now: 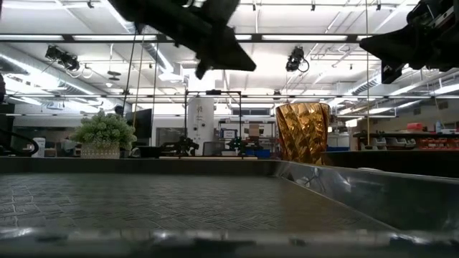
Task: Pick and place plate/cup/fork/spoon on tray
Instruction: Put the yellow glass on the black tray
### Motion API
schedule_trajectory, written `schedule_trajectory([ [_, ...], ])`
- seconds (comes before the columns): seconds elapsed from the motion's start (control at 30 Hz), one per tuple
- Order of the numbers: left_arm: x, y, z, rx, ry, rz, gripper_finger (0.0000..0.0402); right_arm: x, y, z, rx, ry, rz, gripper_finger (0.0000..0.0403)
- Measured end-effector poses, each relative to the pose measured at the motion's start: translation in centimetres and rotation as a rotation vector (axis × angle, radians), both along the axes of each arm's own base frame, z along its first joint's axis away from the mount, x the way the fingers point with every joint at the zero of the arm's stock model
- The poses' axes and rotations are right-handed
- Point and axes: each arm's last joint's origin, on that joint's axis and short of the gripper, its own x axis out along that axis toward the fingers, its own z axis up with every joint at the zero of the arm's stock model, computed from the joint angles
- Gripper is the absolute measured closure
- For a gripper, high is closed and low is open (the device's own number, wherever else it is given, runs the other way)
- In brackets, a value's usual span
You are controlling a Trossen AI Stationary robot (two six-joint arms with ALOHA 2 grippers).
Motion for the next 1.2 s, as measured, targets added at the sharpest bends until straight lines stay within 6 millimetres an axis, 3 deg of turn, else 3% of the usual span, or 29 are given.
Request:
schedule_trajectory([
  [0.17,2.9,0.7,-0.2,-0.074,0.132,-0.122,0.0380,0.0,0.0,0.0,0.000,0.000,0.000,0.0386],
  [0.33,4.8,0.4,0.2,-0.026,0.244,-0.228,0.0364,0.0,0.0,0.0,0.000,0.000,0.000,0.0386],
  [0.73,8.2,-1.5,0.8,0.150,0.295,-0.373,0.0229,0.0,0.0,0.0,0.000,0.000,0.000,0.0386],
  [1.2,9.6,-1.5,3.1,0.216,0.358,-0.425,0.0232,0.0,0.0,0.0,0.000,-0.002,0.000,0.0386],
])
